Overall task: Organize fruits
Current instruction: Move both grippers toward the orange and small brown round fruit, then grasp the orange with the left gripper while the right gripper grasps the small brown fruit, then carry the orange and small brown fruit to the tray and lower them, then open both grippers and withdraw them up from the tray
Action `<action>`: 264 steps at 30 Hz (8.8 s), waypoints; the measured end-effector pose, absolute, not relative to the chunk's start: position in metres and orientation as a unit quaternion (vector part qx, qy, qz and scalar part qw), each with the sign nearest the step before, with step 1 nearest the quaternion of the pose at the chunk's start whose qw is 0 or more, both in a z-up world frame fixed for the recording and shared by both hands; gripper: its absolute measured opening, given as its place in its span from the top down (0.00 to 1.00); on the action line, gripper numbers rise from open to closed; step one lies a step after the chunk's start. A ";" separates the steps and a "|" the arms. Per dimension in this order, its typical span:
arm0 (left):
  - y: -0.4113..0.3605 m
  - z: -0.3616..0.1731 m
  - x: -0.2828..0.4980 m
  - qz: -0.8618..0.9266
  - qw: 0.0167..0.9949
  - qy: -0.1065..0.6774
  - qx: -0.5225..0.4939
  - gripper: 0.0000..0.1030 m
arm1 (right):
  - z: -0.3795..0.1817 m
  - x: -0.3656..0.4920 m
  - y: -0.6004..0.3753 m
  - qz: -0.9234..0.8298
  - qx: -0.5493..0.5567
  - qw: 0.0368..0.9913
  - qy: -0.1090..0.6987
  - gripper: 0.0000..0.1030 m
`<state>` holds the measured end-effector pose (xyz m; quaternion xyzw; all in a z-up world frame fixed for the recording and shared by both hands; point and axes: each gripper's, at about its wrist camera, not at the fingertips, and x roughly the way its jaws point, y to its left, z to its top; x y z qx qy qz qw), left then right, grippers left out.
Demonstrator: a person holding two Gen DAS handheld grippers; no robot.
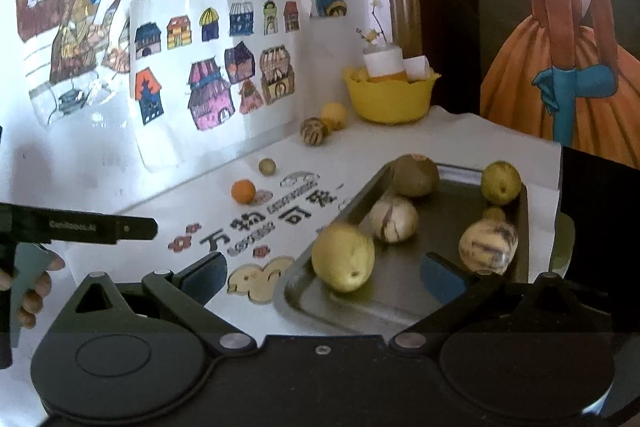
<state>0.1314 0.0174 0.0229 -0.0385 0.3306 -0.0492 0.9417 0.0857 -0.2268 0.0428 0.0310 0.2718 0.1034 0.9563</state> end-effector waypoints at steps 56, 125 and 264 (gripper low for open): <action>0.007 -0.015 0.259 -0.079 0.935 0.341 -0.056 0.00 | 0.057 0.358 -0.192 0.209 -0.018 0.906 0.369 0.01; 0.004 -0.008 0.256 -0.067 0.940 0.334 -0.024 0.03 | 0.054 0.384 -0.141 0.254 -0.002 0.888 0.384 0.07; -0.209 0.008 0.212 -0.283 0.860 0.418 0.069 0.57 | -0.014 0.116 -0.310 0.080 -0.113 0.938 0.318 0.67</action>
